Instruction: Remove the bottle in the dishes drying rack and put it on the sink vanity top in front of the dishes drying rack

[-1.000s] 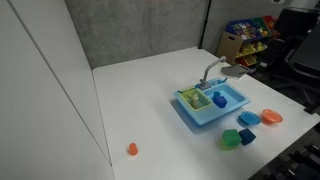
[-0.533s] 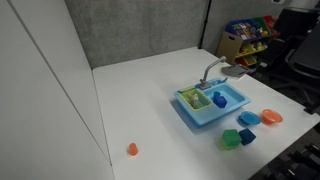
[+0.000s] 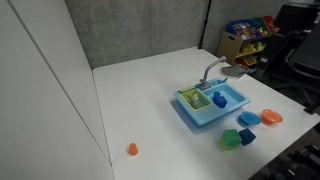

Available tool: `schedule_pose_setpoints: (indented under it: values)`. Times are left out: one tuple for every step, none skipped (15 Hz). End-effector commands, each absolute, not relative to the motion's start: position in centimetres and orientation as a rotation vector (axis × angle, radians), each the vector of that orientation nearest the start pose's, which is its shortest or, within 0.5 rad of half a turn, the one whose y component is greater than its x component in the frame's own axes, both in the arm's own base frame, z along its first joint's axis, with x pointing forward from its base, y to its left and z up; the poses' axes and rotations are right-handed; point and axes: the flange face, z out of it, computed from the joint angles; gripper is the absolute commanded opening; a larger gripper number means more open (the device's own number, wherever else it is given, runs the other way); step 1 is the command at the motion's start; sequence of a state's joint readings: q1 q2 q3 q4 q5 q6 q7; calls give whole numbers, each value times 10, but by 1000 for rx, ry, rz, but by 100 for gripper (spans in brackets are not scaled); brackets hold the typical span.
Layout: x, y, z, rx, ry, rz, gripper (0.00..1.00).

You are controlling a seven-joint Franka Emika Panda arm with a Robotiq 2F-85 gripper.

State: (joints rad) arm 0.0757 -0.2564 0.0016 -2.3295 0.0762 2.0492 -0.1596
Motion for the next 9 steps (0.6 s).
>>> schedule_pose_setpoints:
  values:
    - [479,35,441,-3044,-302,93,100]
    - [484,35,439,-3041,-306,102,100]
    - [488,34,436,-3039,-304,113,100]
    - [492,34,434,-3040,-300,118,100]
    - [496,34,431,-3042,-302,123,100]
    - [501,34,427,-3043,-299,126,100]
    - [505,35,424,-3043,-301,132,100]
    - [509,36,421,-3045,-299,138,100]
    - [514,36,419,-3046,-301,141,100]
